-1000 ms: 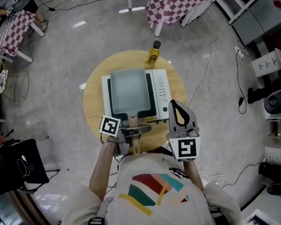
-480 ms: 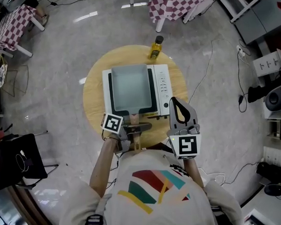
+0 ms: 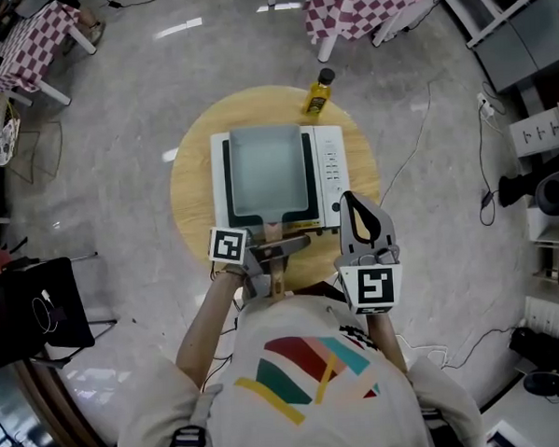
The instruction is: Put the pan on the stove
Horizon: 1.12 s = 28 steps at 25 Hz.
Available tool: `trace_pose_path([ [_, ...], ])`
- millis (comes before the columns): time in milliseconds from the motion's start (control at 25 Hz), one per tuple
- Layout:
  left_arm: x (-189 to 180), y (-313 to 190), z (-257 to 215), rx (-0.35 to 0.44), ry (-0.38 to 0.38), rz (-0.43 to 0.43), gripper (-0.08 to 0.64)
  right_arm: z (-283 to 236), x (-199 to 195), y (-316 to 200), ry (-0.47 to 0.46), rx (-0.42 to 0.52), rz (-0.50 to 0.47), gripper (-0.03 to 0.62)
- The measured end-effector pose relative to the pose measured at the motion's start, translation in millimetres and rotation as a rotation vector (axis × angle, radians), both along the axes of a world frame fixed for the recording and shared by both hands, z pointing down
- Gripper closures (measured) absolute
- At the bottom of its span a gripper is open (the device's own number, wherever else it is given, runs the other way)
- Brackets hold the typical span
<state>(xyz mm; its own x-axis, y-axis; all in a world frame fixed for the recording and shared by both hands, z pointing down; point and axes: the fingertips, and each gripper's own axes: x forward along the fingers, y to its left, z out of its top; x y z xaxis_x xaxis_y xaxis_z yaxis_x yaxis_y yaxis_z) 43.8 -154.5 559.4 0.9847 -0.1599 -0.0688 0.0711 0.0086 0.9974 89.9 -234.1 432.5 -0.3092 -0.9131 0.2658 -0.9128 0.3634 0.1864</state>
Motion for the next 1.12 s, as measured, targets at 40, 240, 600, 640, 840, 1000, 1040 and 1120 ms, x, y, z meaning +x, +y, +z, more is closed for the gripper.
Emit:
trace_pose_path([
  [40, 0, -3, -2, -0.009, 0.013, -0.015, 0.305, 0, -1, 0, -0.001, -0.005, -0.002, 0.594],
  [240, -8, -3, 1, 0.020, -0.022, -0.025, 0.291, 3, -6, 0, -0.001, -0.021, -0.017, 0.594],
  [600, -56, -3, 7, -0.047, -0.061, -0.139, 0.290, 7, -9, -4, -0.001, -0.022, -0.025, 0.594],
  [640, -63, -4, 8, -0.055, -0.077, -0.153, 0.290, 7, -10, -5, -0.001, -0.022, -0.029, 0.594],
  [840, -109, -26, 19, 0.000, -0.267, -0.189, 0.292, 3, -14, -10, -0.007, -0.019, -0.043, 0.594],
  [1000, -133, -32, 16, 0.130, -0.435, -0.095, 0.298, -9, -18, -12, -0.001, 0.016, -0.058, 0.594],
  [1040, -135, -32, 13, 0.162, -0.473, -0.069, 0.299, -12, -19, -13, 0.003, 0.023, -0.064, 0.594],
  [1120, -141, -39, 2, 0.226, -0.539, -0.049, 0.298, -18, -21, -14, 0.010, 0.033, -0.075, 0.594],
])
